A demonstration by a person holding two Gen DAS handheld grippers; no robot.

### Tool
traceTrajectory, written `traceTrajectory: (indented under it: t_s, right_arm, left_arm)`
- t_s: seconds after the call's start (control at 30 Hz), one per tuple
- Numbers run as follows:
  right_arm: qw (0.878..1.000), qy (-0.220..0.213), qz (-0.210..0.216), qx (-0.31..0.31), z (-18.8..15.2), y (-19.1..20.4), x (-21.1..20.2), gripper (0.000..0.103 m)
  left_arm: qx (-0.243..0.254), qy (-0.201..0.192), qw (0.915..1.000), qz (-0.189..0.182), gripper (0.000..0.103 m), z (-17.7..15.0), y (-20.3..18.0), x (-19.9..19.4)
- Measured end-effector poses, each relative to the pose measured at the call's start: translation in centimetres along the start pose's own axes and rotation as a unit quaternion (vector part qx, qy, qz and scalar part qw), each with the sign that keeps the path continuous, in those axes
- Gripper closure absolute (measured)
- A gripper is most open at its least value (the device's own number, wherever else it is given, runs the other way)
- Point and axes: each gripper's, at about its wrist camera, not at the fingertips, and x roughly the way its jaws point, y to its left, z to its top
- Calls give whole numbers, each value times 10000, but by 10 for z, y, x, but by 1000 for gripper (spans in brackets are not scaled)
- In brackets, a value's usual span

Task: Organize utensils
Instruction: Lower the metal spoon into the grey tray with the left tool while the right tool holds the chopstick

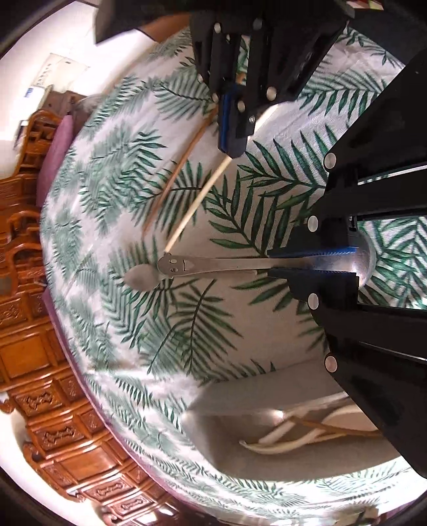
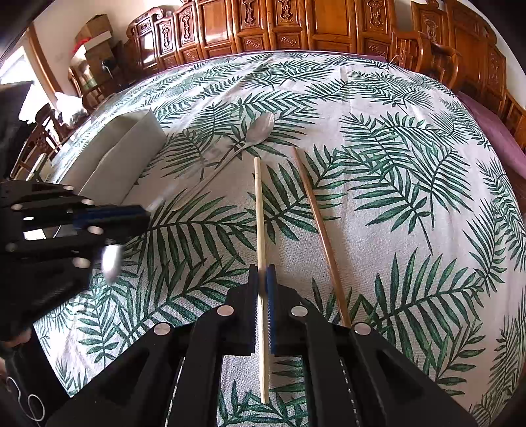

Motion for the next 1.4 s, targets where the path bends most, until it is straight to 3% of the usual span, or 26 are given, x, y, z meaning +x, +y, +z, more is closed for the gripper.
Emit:
traceTrajectory:
  t_s: [0.33,0.9,1.4]
  right_arm:
    - [9994,-333,-117,49,17,13,-35,97]
    - [9960,-864,-157,-187,35,60,-110,97]
    - [9936,-1017,19,-490,48,109,-115,97]
  left_arm:
    - [-280,-602,9977,-106,97,-5,23,-59]
    - [-732,-1323,9884,96,97,-21,65,-135]
    - [-1110,-1153,9867,296,97,-40,113,-112]
